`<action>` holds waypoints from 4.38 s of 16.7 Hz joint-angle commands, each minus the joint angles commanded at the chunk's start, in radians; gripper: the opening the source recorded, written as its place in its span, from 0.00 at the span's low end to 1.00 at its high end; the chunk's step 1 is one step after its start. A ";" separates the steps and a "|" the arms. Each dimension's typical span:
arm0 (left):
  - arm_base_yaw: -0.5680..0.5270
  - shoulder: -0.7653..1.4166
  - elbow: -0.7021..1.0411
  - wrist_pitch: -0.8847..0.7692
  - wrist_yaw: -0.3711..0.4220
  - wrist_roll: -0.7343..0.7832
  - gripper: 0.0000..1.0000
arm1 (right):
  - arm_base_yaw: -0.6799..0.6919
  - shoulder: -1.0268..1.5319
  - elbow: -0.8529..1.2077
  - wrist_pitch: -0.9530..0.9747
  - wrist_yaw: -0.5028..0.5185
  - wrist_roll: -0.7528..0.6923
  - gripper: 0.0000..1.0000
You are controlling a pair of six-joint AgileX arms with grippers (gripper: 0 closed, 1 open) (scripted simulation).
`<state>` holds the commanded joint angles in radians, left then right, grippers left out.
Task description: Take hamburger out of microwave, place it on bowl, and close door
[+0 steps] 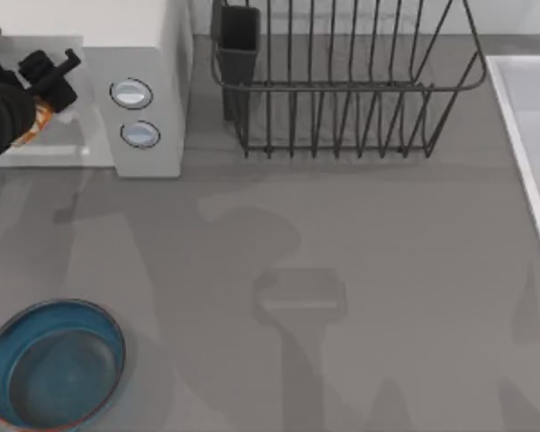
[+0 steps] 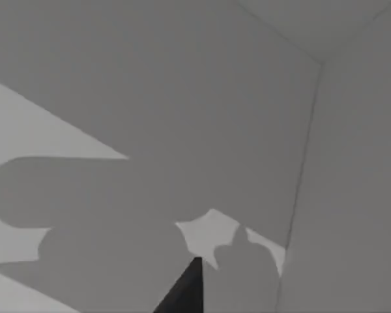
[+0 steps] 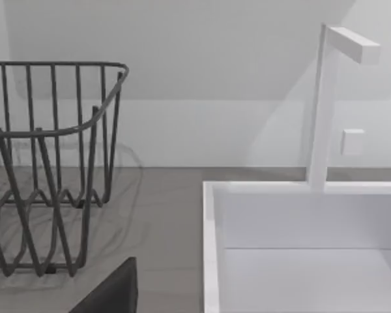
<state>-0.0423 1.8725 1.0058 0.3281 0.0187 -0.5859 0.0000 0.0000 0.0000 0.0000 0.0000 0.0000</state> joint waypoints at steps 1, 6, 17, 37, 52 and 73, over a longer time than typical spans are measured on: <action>-0.035 0.004 0.038 -0.099 -0.030 -0.110 0.00 | 0.000 0.000 0.000 0.000 0.000 0.000 1.00; -0.222 0.046 0.214 -0.640 -0.197 -0.713 0.00 | 0.000 0.000 0.000 0.000 0.000 0.000 1.00; -0.591 0.315 0.364 -1.737 -0.546 -1.925 0.00 | 0.000 0.000 0.000 0.000 0.000 0.000 1.00; -0.640 0.441 0.247 -1.923 -0.690 -2.212 0.00 | 0.000 0.000 0.000 0.000 0.000 0.000 1.00; -0.614 0.458 0.180 -1.860 -0.711 -2.197 0.45 | 0.000 0.000 0.000 0.000 0.000 0.000 1.00; -0.582 0.321 0.149 -1.796 -0.726 -2.175 1.00 | 0.000 0.000 0.000 0.000 0.000 0.000 1.00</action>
<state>-0.6246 2.1936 1.1547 -1.4680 -0.7072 -2.7612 0.0000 0.0000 0.0000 0.0000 0.0000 0.0000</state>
